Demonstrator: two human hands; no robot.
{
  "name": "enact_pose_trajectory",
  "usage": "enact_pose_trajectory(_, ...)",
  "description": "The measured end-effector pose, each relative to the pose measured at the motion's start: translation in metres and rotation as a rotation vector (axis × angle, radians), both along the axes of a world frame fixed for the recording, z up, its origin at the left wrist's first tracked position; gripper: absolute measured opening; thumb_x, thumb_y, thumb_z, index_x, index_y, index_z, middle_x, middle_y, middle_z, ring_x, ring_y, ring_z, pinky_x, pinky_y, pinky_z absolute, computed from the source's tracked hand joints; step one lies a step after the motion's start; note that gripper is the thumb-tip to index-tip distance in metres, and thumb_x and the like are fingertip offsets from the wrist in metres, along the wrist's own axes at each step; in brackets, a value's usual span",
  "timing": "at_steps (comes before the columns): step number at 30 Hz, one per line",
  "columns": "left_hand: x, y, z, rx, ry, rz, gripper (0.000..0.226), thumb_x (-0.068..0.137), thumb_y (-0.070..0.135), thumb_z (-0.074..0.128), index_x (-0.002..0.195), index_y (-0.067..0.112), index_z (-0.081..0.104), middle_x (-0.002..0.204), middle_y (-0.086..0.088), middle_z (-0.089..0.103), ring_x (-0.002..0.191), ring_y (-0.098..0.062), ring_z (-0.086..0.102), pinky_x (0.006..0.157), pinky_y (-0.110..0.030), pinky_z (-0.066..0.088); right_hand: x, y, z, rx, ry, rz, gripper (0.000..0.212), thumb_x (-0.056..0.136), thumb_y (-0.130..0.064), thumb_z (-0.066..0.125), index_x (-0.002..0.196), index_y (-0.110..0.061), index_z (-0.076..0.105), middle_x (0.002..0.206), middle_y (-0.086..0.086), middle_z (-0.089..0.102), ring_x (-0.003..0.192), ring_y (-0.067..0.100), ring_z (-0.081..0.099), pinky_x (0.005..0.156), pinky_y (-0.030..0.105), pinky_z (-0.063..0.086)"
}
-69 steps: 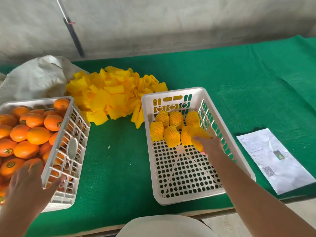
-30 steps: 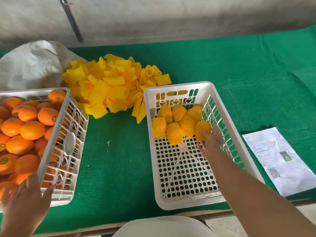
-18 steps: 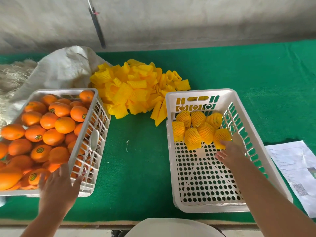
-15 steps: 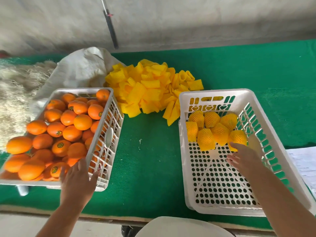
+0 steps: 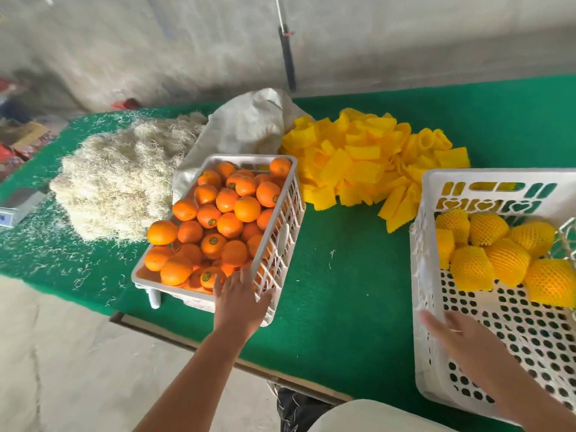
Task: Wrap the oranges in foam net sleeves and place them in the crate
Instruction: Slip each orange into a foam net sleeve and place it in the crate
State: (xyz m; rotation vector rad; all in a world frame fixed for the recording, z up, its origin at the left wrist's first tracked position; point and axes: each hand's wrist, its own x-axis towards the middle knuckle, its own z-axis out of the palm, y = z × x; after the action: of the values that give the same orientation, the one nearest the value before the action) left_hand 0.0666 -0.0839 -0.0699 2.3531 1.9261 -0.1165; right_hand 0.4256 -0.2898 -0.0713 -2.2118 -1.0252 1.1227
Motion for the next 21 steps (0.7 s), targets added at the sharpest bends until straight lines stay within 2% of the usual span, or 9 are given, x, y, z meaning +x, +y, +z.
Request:
enact_pose_trajectory(3, 0.000, 0.002, 0.006, 0.014, -0.156, 0.055, 0.060, 0.103, 0.069, 0.027, 0.134, 0.026, 0.055, 0.126, 0.005, 0.064, 0.132, -0.023, 0.055, 0.131, -0.054, 0.010, -0.007, 0.001, 0.003, -0.015, -0.074, 0.009, 0.037, 0.096, -0.066, 0.057, 0.116, -0.035, 0.056, 0.113, -0.013, 0.065, 0.095, 0.006, 0.063, 0.081, 0.033, 0.049)
enact_pose_trajectory(5, -0.001, 0.005, 0.012, 0.043, -0.293, 0.125, 0.057, 0.103, 0.064, 0.023, 0.116, 0.024, 0.061, 0.115, 0.002, 0.062, 0.119, -0.028, 0.055, 0.120, -0.058, 0.033, -0.011, 0.004, 0.006, -0.016, -0.079, 0.006, 0.037, 0.100, -0.056, 0.059, 0.120, -0.026, 0.062, 0.106, -0.010, 0.068, 0.084, 0.006, 0.066, 0.066, 0.028, 0.046)
enact_pose_trajectory(7, -0.004, 0.012, 0.018, 0.094, -0.340, 0.201, 0.044, 0.107, 0.050, 0.032, 0.116, 0.019, 0.062, 0.122, -0.003, 0.060, 0.123, -0.031, 0.051, 0.113, -0.054, 0.039, -0.012, 0.005, 0.007, -0.018, -0.084, 0.001, 0.037, 0.102, -0.052, 0.059, 0.121, -0.021, 0.063, 0.099, -0.006, 0.071, 0.074, 0.011, 0.068, 0.060, 0.026, 0.046)
enact_pose_trajectory(9, -0.009, 0.021, 0.023, 0.126, -0.245, 0.267, 0.034, 0.107, 0.035, 0.046, 0.132, 0.016, 0.060, 0.142, -0.007, 0.054, 0.139, -0.033, 0.042, 0.117, -0.053, 0.034, -0.012, 0.004, 0.006, -0.026, -0.076, 0.001, 0.039, 0.102, -0.053, 0.058, 0.122, -0.020, 0.063, 0.099, -0.004, 0.072, 0.071, 0.012, 0.064, 0.063, 0.029, 0.048)
enact_pose_trajectory(11, -0.013, 0.028, 0.028, 0.112, -0.117, 0.299, 0.041, 0.100, 0.024, 0.055, 0.140, 0.019, 0.055, 0.152, -0.006, 0.047, 0.145, -0.031, 0.033, 0.118, -0.056, 0.030, -0.010, 0.003, 0.005, -0.034, -0.078, 0.009, 0.041, 0.101, -0.056, 0.057, 0.122, -0.022, 0.063, 0.104, -0.004, 0.071, 0.076, 0.013, 0.063, 0.072, 0.033, 0.052)
enact_pose_trajectory(14, -0.021, 0.039, 0.037, -0.019, -0.014, 0.375, 0.055, 0.093, 0.028, 0.061, 0.146, 0.017, 0.049, 0.153, -0.010, 0.046, 0.144, -0.035, 0.034, 0.115, -0.058, 0.033, -0.007, 0.002, -0.001, -0.042, -0.087, 0.007, 0.044, 0.099, -0.060, 0.056, 0.122, -0.023, 0.062, 0.114, -0.004, 0.069, 0.094, 0.015, 0.067, 0.089, 0.043, 0.056)
enact_pose_trajectory(16, -0.025, 0.045, 0.040, -0.120, -0.009, 0.444, 0.050, 0.095, 0.023, 0.059, 0.142, 0.012, 0.048, 0.147, -0.015, 0.049, 0.141, -0.038, 0.039, 0.114, -0.058, 0.039, -0.005, 0.002, -0.004, -0.037, -0.085, 0.002, 0.045, 0.099, -0.060, 0.057, 0.123, -0.023, 0.062, 0.118, -0.004, 0.068, 0.101, 0.015, 0.066, 0.092, 0.045, 0.055)
enact_pose_trajectory(19, -0.029, 0.050, 0.036, -0.103, -0.042, 0.415, 0.042, 0.093, 0.013, 0.056, 0.134, 0.008, 0.051, 0.138, -0.019, 0.053, 0.133, -0.041, 0.044, 0.109, -0.054, 0.043, -0.004, 0.002, -0.007, -0.035, -0.083, 0.002, 0.048, 0.098, -0.063, 0.056, 0.126, -0.025, 0.061, 0.125, -0.004, 0.066, 0.105, 0.014, 0.064, 0.094, 0.045, 0.053)
enact_pose_trajectory(21, -0.027, 0.048, 0.036, -0.073, -0.138, 0.402, 0.051, 0.090, 0.004, 0.057, 0.141, 0.008, 0.051, 0.139, -0.020, 0.053, 0.132, -0.042, 0.045, 0.106, -0.054, 0.047, -0.003, 0.002, -0.009, -0.033, -0.078, 0.005, 0.047, 0.096, -0.066, 0.055, 0.123, -0.027, 0.061, 0.125, -0.004, 0.065, 0.107, 0.015, 0.064, 0.096, 0.049, 0.054)
